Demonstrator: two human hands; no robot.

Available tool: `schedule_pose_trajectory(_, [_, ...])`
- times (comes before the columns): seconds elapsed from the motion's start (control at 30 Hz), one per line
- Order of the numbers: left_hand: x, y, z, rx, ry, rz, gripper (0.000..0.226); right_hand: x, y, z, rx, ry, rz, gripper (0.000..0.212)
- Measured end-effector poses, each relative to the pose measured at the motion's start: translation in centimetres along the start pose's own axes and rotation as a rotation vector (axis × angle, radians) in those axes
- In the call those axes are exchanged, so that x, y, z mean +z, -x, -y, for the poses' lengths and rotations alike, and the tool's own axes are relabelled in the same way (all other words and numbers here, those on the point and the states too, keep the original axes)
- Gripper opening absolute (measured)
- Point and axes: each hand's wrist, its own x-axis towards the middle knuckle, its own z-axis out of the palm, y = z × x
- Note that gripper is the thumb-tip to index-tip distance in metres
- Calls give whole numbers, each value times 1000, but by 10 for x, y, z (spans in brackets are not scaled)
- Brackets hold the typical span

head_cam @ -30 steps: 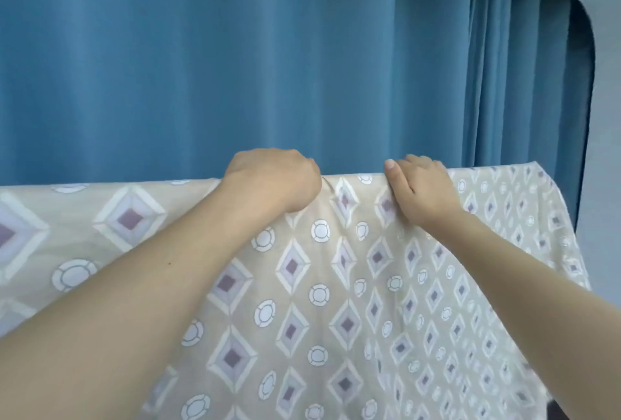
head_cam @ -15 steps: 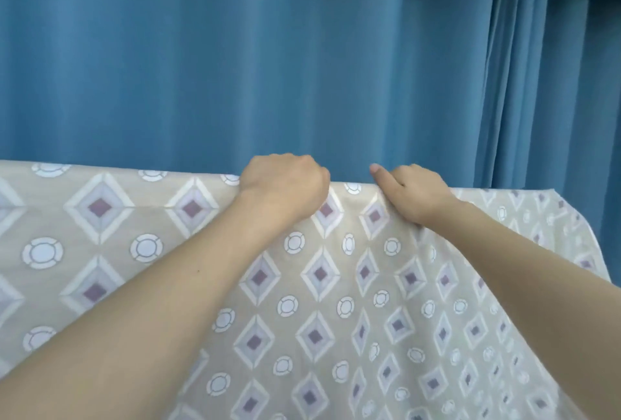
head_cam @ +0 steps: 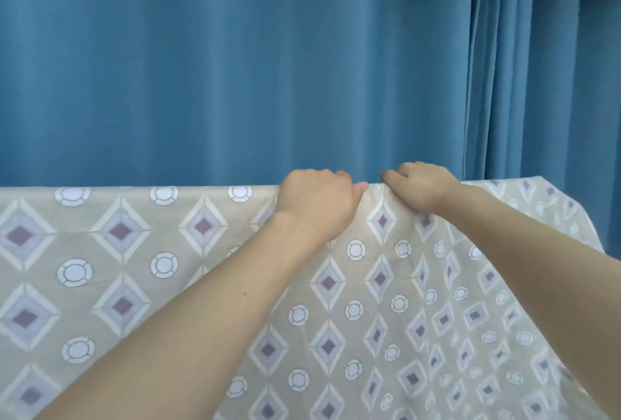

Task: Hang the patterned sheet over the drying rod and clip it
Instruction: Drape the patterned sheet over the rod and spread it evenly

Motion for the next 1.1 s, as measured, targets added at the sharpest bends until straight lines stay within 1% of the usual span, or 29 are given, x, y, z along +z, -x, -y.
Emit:
schedule_pose_trajectory(0.03, [0,-3,0,-16,3,12,46,0,3,-3,-24,-25,-18,56])
schedule_pose_trajectory(0.1, [-5,-11,2,-48,47,68,48,5,10,-13,-90,-69,-110,59])
schedule_pose_trajectory(0.17, [-8,-22,4,-47,81,159,41,13,14,-31,-172,-68,-237,56])
schedule_pose_trajectory(0.2, [-9,-28,5,-38,104,228,37,17,14,-44,-169,-40,-294,53])
schedule_pose_trajectory(0.27, [-14,-41,6,-39,173,393,31,18,13,-74,-15,10,-380,46])
schedule_pose_trajectory(0.3, [-16,-47,5,-41,183,460,30,18,12,-90,75,25,-399,48])
schedule_pose_trajectory(0.33, [-17,-52,2,-34,180,503,32,18,10,-104,122,41,-396,50])
schedule_pose_trajectory(0.37, [-18,-54,-2,-29,164,508,34,18,9,-114,133,39,-381,53])
schedule_pose_trajectory(0.4, [-18,-55,-11,-36,139,465,34,16,7,-121,125,17,-359,55])
schedule_pose_trajectory(0.47, [-16,-56,-36,-73,92,307,32,11,2,-124,110,-40,-315,56])
schedule_pose_trajectory(0.53, [-8,-62,-71,-44,120,180,27,5,-5,-124,92,-55,-263,54])
schedule_pose_trajectory(0.6, [5,-72,-104,-7,184,131,19,2,-13,-127,68,-54,-196,52])
schedule_pose_trajectory(0.7, [16,-83,-131,8,128,81,21,-4,-21,-138,-9,-66,-105,57])
schedule_pose_trajectory(0.73, [18,-85,-135,4,83,57,28,-5,-22,-146,-41,-79,-94,59])
schedule_pose_trajectory(0.8, [18,-92,-138,-44,43,53,45,-6,-20,-168,-92,-79,-120,63])
schedule_pose_trajectory(0.83, [16,-96,-138,-94,63,95,50,-5,-19,-181,-102,-54,-148,63])
schedule_pose_trajectory(0.9, [12,-105,-137,-196,126,239,55,-4,-18,-208,-82,-3,-200,62])
schedule_pose_trajectory(0.93, [11,-108,-138,-220,145,294,55,-3,-19,-220,-67,14,-212,61])
schedule_pose_trajectory(0.97, [11,-111,-140,-229,145,311,55,-2,-20,-231,-57,31,-216,60])
schedule_pose_trajectory(1.03, [11,-113,-151,-223,96,258,57,-2,-22,-244,-45,45,-190,55])
schedule_pose_trajectory(1.1, [17,-116,-169,-171,101,159,51,-7,-28,-248,3,12,-142,53])
